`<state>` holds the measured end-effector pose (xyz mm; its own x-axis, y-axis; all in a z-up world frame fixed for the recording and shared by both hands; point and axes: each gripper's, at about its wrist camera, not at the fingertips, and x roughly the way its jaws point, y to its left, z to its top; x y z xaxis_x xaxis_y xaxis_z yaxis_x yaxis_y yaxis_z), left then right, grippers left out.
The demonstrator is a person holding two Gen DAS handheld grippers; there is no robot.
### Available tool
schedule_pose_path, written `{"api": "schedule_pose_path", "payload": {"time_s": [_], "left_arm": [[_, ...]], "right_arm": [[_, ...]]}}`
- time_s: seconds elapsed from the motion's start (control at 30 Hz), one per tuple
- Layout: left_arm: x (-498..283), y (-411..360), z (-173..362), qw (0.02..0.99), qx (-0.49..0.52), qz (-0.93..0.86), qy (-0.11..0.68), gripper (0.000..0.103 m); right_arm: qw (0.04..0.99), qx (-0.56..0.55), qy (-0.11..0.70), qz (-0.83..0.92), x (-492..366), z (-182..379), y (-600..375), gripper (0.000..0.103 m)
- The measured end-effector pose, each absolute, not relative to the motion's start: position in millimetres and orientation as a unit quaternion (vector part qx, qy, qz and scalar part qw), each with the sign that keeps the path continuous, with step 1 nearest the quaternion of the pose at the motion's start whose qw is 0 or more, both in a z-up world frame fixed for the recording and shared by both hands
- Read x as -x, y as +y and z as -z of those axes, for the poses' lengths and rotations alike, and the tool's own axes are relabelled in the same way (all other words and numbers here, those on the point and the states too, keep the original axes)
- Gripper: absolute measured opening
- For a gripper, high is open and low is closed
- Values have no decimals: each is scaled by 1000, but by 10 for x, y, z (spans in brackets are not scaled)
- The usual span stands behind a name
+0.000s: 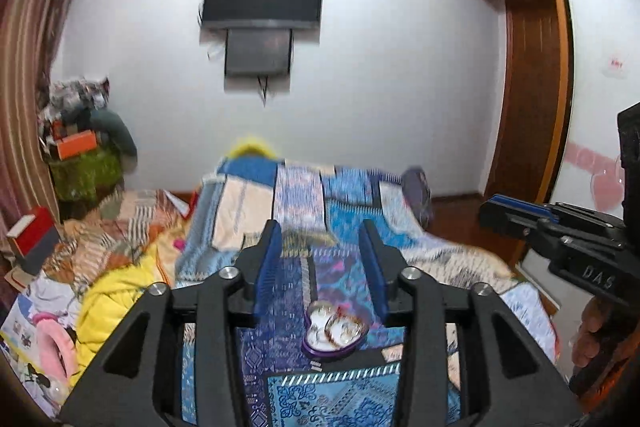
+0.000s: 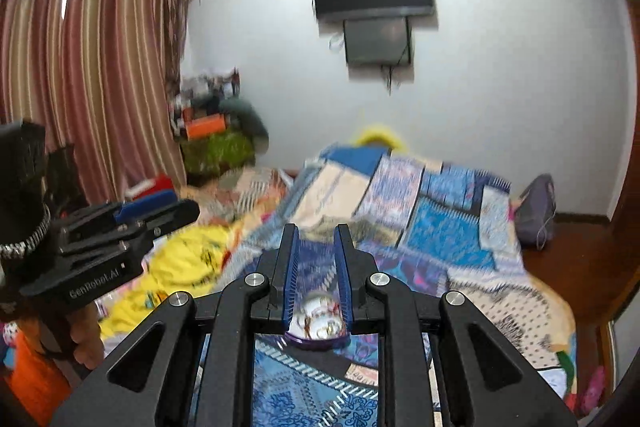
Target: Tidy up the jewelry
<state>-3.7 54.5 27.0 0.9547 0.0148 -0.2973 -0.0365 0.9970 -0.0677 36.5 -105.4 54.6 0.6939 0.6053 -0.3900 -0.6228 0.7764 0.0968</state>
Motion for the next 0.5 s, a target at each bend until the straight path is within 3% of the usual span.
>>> {"api": "schedule_pose_path", "payload": {"time_s": [0.13,0.27,0.4,0.47,0.5], "left_arm": [[294,477,-416,993,37,-19,115,52],[514,420,-521,995,34,-28,84,65],[627,362,-565,996,21,-48,67,83],[666,353,-564,996,20,-57,62,92],[704,345,-560,996,20,-60,60,97]], "right_arm": [[928,-2,167,-334,-137,-737,-1189,23],[942,-5,133,-308,48,-813,-1237,52],[951,4,112,-288,145,-829,-1180,69],[955,5,103,-276,193,-838,-1173,85],[958,4,99,-269,191,-837,-1169,88]]}}
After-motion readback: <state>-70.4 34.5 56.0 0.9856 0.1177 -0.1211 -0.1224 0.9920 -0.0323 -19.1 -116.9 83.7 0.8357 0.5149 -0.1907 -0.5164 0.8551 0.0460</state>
